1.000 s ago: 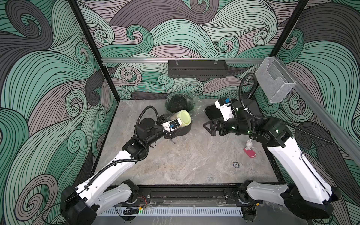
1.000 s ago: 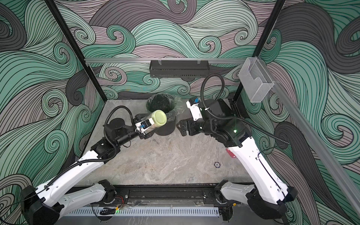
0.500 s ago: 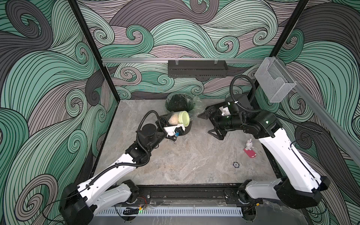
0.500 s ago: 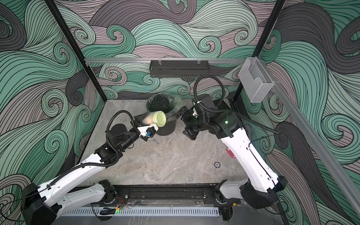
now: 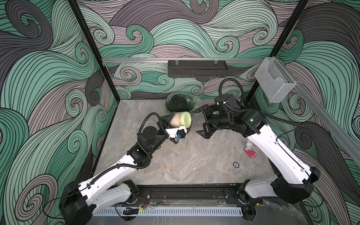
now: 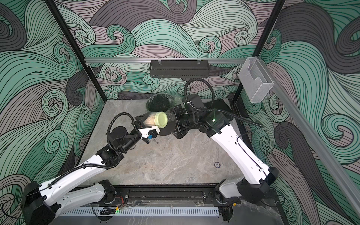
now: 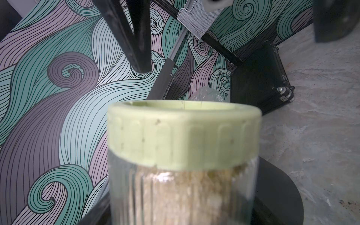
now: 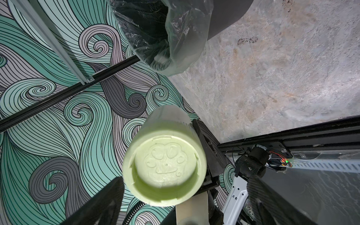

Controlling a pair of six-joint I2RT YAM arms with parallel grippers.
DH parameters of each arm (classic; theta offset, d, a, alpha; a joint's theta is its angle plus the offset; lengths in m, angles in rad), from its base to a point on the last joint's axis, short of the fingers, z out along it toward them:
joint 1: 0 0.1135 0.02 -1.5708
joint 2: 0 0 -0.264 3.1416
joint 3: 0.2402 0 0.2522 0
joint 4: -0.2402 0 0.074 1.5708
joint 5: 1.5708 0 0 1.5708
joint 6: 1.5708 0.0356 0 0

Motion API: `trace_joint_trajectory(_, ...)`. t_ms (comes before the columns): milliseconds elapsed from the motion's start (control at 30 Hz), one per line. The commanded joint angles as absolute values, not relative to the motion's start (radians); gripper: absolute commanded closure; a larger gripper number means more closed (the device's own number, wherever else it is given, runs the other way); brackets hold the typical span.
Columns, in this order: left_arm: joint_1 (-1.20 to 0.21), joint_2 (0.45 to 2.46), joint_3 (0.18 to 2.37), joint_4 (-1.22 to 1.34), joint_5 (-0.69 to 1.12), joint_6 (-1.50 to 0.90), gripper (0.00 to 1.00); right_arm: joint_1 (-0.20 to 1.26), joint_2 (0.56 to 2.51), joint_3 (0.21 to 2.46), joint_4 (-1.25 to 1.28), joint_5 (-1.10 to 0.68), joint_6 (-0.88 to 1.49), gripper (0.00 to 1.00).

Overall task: Empty expired oatmeal from jars
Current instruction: Unscrew the lid from the jar.

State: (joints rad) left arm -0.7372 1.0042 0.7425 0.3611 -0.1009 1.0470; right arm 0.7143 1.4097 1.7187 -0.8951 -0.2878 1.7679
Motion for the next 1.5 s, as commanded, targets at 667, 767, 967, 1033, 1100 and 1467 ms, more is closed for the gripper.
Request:
trace_joint_trajectory(667, -0.768, 0.971, 0.789, 0.491, -0.106, 1.032, 1.00, 0.761, 1.462, 1.731, -0.800, -0.266, 1.776, 0.21)
trace_joint_trajectory(767, -0.767, 0.965, 0.800, 0.457, -0.107, 1.021, 1.00, 0.764, 1.449, 1.723, -0.799, -0.261, 1.749, 0.33)
trace_joint_trajectory(967, -0.767, 0.972, 0.883, 0.290, -0.115, 0.938, 1.00, 0.769, 1.423, 1.699, -0.796, -0.267, 1.612, 0.51)
trace_joint_trajectory(1033, -0.768, 0.981, 0.912, 0.252, -0.109, 0.890, 1.00, 0.769, 1.420, 1.689, -0.799, -0.294, 1.542, 0.53)
trace_joint_trajectory(1100, -0.764, 0.989, 0.931, 0.220, -0.090, 0.865, 1.00, 0.769, 1.417, 1.678, -0.788, -0.326, 1.458, 0.56)
trace_joint_trajectory(1467, -0.732, 1.020, 1.015, 0.092, 0.024, 0.760, 1.00, 0.764, 1.464, 1.749, -0.846, -0.423, 0.908, 0.61)
